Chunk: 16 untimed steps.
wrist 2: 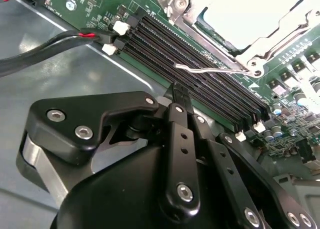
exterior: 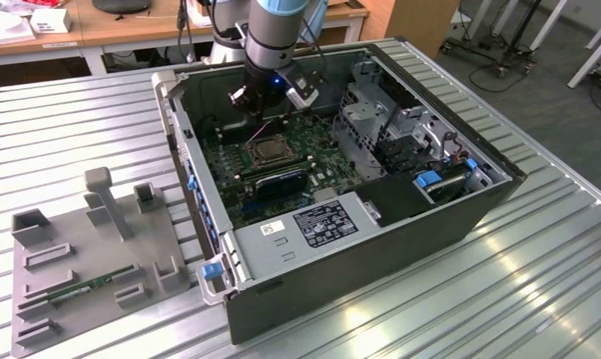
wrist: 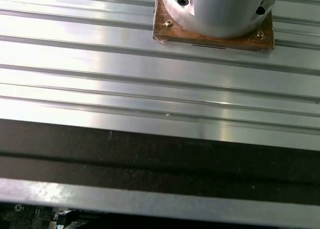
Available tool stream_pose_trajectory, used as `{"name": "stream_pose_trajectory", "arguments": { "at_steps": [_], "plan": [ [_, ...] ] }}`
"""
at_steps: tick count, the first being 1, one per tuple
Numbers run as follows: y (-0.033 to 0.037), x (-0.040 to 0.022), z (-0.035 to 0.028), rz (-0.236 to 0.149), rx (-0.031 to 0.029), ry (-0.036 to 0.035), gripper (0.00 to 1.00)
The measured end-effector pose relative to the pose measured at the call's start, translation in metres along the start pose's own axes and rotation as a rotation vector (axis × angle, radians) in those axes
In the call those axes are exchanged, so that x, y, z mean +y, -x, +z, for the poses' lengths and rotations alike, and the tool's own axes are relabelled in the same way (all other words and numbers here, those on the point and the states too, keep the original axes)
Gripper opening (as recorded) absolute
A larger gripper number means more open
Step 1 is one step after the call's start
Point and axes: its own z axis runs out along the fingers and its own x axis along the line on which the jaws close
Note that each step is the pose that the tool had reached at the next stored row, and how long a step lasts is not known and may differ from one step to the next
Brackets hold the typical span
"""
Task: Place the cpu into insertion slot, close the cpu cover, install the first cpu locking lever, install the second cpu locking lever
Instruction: 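Install the first cpu locking lever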
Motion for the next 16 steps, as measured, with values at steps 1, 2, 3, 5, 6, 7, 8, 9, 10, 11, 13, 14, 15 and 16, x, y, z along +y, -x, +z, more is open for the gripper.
{"name": "stream_pose_trajectory", "arguments": {
  "at_steps": [1,2,3,5,6,7,8,9,10,11,13,14,15,16],
  "plan": [
    [-0.0005,-0.0003,-0.0001,0.000,-0.0002,0.0000,0.11],
    [-0.0006,-0.0003,-0.0001,0.000,-0.0003,-0.0001,0.11],
    [-0.0006,-0.0003,-0.0001,0.000,-0.0002,-0.0006,0.11],
    [-0.0007,-0.0003,-0.0001,0.000,-0.0001,-0.0012,0.11],
    [-0.0007,-0.0003,-0.0001,0.000,-0.0001,-0.0014,0.11],
    [-0.0007,-0.0003,-0.0002,0.000,-0.0001,-0.0016,0.11],
    [-0.0007,-0.0002,-0.0006,0.000,0.0001,-0.0019,0.11],
    [-0.0007,0.0001,-0.0013,0.000,0.0000,-0.0018,0.11],
    [-0.0006,0.0004,-0.0023,0.000,-0.0001,-0.0016,0.11],
    [-0.0006,0.0007,-0.0033,0.000,-0.0002,-0.0016,0.11],
    [-0.0006,0.0009,-0.0043,0.000,-0.0002,-0.0015,0.11],
    [-0.0006,0.0007,-0.0045,0.000,-0.0002,-0.0015,0.11],
    [-0.0006,0.0004,-0.0047,0.000,-0.0002,-0.0016,0.11],
    [-0.0006,-0.0003,-0.0051,0.000,-0.0001,-0.0016,0.11]
  ]
}}
